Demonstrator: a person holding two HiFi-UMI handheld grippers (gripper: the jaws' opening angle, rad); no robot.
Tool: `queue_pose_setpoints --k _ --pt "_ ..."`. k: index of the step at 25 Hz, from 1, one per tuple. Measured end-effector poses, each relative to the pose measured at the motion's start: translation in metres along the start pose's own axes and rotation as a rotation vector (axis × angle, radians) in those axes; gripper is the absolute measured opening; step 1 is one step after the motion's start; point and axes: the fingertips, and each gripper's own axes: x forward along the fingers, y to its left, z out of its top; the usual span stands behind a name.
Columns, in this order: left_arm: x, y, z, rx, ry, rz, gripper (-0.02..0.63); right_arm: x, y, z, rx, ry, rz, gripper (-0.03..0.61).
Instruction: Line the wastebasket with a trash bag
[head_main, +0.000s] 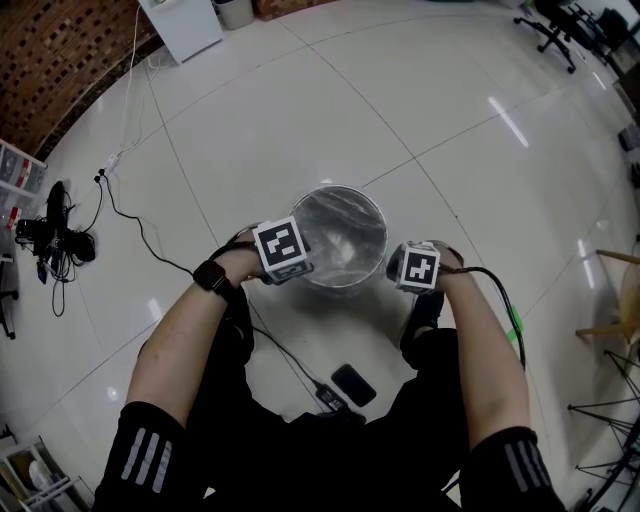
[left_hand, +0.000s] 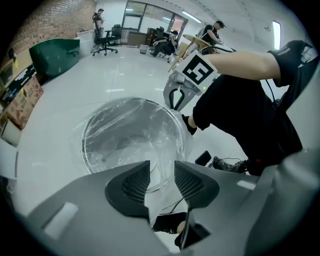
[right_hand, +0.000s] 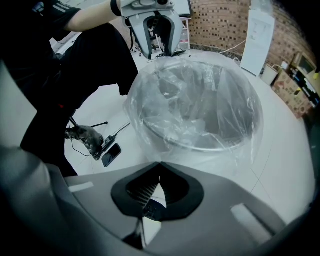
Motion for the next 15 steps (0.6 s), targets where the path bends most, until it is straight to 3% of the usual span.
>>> queue_pose_setpoints --k 2,5,8,12,15 --pt "0.004 0.001 0.0 0.019 0.014 0.017 0.136 0.0 0.001 0.001 0.001 0.003 0.006 0.008" --pt "0.008 0.006 -0.007 0.013 0.053 0.054 -0.005 0.003 0.003 -0.003 0.004 0.007 0.011 0.008" --pt "0.004 0.004 -0.023 -0.011 0.107 0.041 -0.006 0.002 0.005 -0.006 0.006 0.014 0.013 0.009" --pt "-0.007 0.002 -0.032 -0.043 0.085 0.004 -0.006 0.002 0.006 -0.016 0.028 0.034 0.016 0.008" --pt "-0.002 -0.002 -0.057 -0.098 0.127 -0.037 -0.006 0.009 0.007 -0.023 0.051 0.055 0.021 0.009"
